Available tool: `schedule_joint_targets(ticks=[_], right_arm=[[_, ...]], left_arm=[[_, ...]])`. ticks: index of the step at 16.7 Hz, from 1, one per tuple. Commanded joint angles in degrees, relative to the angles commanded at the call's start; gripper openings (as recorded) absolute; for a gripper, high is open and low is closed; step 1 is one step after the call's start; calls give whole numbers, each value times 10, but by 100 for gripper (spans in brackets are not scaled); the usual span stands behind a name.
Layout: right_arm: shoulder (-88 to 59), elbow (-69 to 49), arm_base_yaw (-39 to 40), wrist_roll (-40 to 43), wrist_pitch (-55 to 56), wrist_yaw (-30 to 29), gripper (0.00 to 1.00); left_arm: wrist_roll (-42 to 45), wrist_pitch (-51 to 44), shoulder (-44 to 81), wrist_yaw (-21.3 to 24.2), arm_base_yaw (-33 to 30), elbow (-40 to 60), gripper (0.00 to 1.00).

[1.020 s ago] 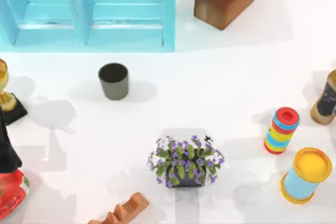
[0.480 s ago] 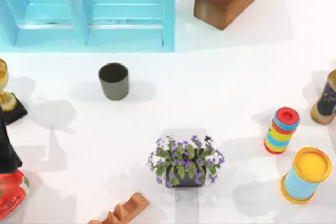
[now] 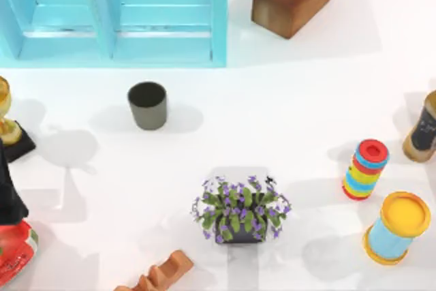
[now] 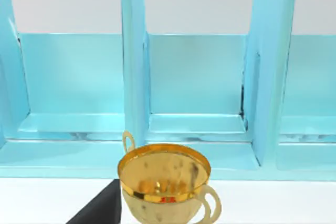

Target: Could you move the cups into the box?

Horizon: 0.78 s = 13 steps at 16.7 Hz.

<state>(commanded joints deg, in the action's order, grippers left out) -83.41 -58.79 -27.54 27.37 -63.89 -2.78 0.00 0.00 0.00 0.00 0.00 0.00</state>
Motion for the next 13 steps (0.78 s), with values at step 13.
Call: schedule_joint_targets(ticks=[13], right_arm=[[0, 0, 1, 0, 0, 0, 100]], left_arm=[[0, 0, 0, 0, 0, 0, 100]])
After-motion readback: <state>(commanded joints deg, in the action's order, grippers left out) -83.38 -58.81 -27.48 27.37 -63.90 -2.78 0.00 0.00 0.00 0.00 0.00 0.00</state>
